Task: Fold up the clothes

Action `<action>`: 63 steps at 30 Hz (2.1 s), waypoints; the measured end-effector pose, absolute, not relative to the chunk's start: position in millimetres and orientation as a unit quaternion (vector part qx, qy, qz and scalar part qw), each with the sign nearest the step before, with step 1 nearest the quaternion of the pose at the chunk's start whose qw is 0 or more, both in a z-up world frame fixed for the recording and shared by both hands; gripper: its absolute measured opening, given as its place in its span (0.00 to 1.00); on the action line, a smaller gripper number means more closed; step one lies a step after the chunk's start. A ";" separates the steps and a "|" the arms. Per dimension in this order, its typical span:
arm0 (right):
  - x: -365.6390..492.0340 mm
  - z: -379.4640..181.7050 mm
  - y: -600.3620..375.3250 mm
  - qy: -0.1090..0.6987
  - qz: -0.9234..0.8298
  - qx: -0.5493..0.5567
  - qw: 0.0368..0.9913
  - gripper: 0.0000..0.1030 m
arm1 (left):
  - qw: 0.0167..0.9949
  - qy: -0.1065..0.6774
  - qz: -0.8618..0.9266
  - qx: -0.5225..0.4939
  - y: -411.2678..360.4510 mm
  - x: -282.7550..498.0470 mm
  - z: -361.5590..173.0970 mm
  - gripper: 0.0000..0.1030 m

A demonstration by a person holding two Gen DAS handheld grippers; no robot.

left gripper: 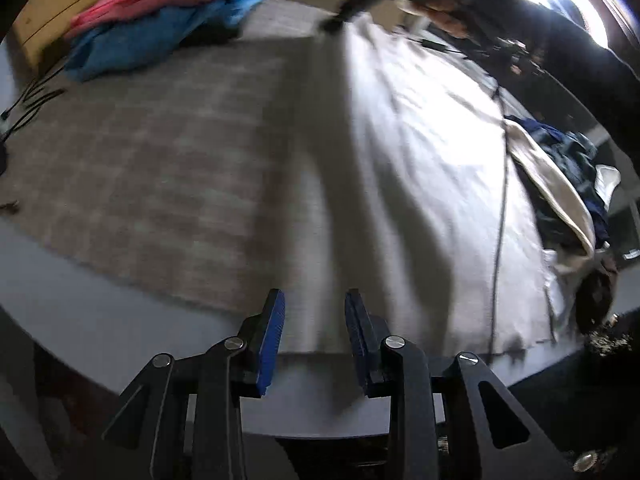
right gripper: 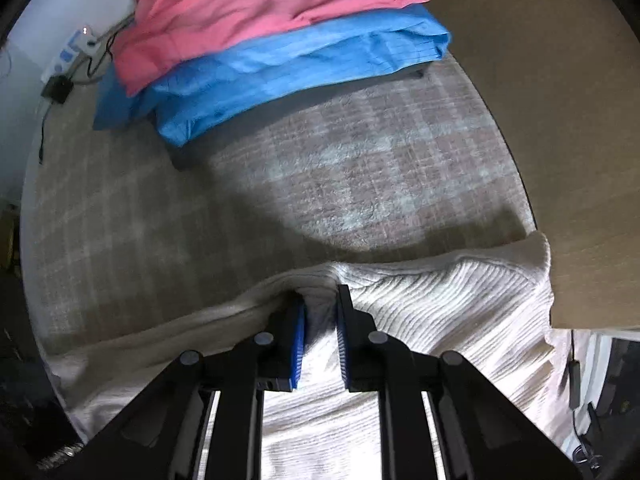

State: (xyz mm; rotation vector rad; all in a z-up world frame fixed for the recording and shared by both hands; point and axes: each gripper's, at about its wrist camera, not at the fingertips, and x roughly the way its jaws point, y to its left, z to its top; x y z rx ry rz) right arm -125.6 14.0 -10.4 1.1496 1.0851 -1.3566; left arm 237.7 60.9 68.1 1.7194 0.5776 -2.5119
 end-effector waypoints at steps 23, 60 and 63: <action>-145.1 -9.5 30.9 0.445 -0.559 0.504 0.486 0.14 | -0.038 0.142 -0.802 0.580 130.7 227.5 49.4 0.22; -191.2 50.7 -3.6 0.464 -0.564 0.404 0.551 0.63 | -0.021 0.097 -0.809 0.580 109.1 174.3 74.8 0.28; -221.4 72.9 -7.4 0.349 -0.571 0.455 0.588 0.63 | -0.024 0.091 -0.803 0.588 108.3 159.5 71.7 0.28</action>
